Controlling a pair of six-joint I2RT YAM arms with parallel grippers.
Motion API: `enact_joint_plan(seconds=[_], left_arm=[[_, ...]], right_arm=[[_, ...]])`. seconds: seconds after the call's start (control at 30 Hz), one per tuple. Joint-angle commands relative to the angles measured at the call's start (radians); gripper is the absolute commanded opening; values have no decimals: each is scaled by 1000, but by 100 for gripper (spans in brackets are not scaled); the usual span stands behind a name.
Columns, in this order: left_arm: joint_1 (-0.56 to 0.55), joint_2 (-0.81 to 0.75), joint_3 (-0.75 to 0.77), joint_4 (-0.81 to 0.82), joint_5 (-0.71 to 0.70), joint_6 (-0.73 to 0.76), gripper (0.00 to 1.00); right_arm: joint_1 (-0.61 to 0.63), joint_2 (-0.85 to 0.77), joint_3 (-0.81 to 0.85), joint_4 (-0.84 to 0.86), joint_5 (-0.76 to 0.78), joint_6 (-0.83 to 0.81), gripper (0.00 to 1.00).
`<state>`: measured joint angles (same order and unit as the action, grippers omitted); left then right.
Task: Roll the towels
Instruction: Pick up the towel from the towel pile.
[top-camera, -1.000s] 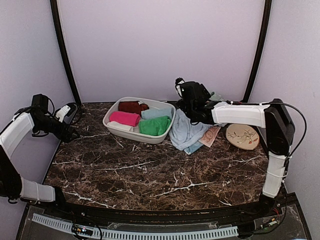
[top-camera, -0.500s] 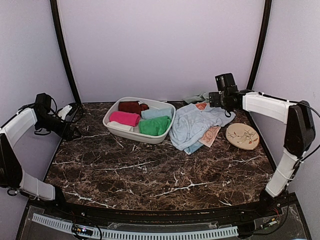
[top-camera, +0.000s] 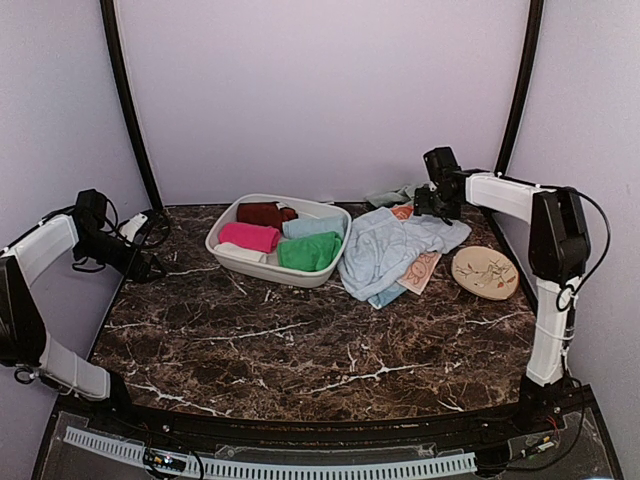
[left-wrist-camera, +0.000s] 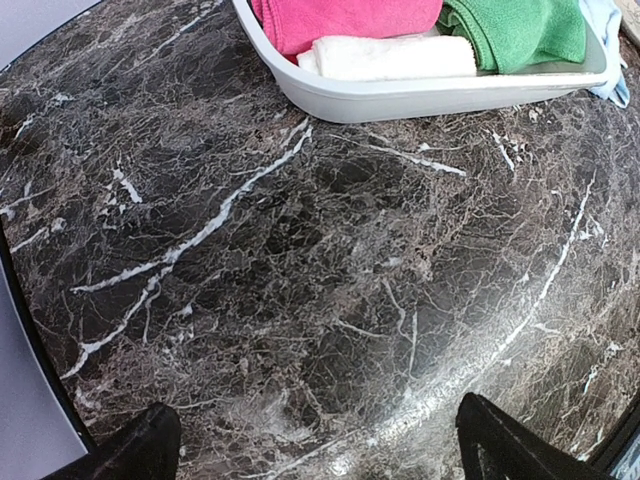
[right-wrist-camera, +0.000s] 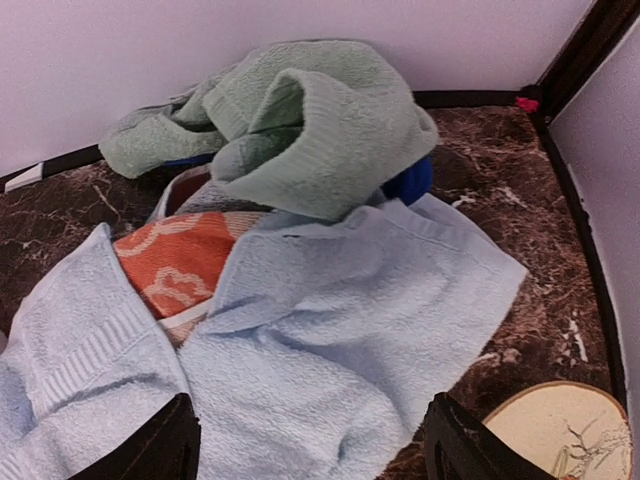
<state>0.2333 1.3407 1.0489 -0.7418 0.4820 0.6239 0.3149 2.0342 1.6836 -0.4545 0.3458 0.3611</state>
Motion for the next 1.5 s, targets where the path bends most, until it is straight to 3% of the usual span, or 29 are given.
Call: enact_joint_plan(seconds=[0.0,0.17,0.27,0.43,0.57,0.8,0.87,0.93,1.0,1.17,1.27,1.4,1.43,1.47], left_arm=[[8,-15,27,-26,10,9,99],[8,-20,24,-27,12,12,99],[8,-20,19,-31,13,13,99],[8,-34,6,-33,5,23,99],[8,-44,9,-39,7,26,99],[8,-49,9,-48,17,32,99],[8,-49,9,-48,18,36,99],[8,-49,8,-47,18,37,99],[8,-48,7,-47,20,37,99],[8,-44,9,-51,22,36,99],[8,-42,6,-52,18,37,99],[8,-40,5,-50,13,42,99],[8,-40,5,-50,13,42,99],[8,-40,3,-49,13,42,99]], right_arm=[[4,93,111,-55,-133,73,74],[67,120,53,-18,-145,89,70],[79,132,18,-13,-180,104,62],[79,122,16,-28,-192,108,22],[75,76,56,-47,-173,85,0],[114,-8,35,-33,-151,74,2],[156,-14,6,-15,-179,65,33],[194,-14,-35,19,-193,59,46],[213,9,-58,29,-201,68,51],[225,82,-72,37,-256,92,52],[231,121,-53,29,-262,89,45],[223,126,-30,30,-246,80,7],[220,116,-23,28,-242,73,0],[217,102,-16,29,-235,67,0]])
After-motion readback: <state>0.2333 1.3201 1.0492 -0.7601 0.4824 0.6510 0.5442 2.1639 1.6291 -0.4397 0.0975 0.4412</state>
